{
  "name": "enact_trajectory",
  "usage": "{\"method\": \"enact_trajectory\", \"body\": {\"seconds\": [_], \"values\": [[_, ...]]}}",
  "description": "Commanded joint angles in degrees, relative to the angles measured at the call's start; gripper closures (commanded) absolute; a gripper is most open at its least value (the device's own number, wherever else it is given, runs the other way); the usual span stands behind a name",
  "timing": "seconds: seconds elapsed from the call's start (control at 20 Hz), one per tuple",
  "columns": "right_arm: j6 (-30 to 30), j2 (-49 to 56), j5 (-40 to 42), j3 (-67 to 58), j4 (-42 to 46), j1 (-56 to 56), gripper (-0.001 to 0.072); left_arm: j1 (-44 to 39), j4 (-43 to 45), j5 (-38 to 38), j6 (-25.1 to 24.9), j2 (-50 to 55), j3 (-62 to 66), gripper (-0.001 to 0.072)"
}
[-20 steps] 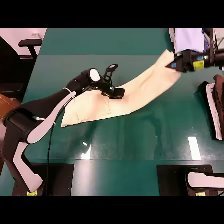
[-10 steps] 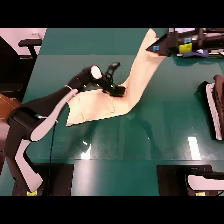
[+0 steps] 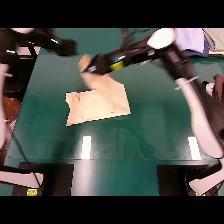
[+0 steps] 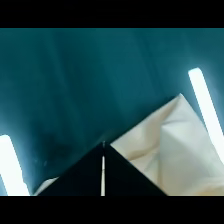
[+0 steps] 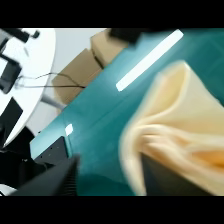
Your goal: Fold the shirts.
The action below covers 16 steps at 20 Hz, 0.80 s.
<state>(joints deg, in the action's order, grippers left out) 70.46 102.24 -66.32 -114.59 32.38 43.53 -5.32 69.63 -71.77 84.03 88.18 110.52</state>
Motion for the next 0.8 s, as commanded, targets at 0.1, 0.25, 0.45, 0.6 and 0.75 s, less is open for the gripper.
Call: {"method": "enact_trajectory", "body": {"seconds": [0.1, 0.25, 0.45, 0.6, 0.75], "values": [[-3.3, 6.3, 3.5, -0.2, 3.9, 8.0, 0.0149, 11.0, 4.2, -1.8, 0.0, -11.9, 0.8, 0.0685], [-2.4, 2.1, -1.9, 8.2, 7.4, 1.2, 0.019, 11.6, 3.9, -3.1, 0.0, -12.8, 0.7, 0.0684], [1.8, -5.2, -3.7, 23.2, 12.4, -12.2, 0.0191, 11.4, 0.8, -3.2, 0.0, -12.6, 0.7, 0.0685], [5.7, -7.7, -3.3, 31.4, 15.4, -21.9, 0.015, 11.4, -0.2, -3.2, 0.0, -12.6, 0.7, 0.0684], [6.7, -7.1, -0.9, 36.5, 13.3, -26.7, 0.013, 11.4, -1.6, -3.1, 0.0, -12.6, 0.7, 0.0685]]}}
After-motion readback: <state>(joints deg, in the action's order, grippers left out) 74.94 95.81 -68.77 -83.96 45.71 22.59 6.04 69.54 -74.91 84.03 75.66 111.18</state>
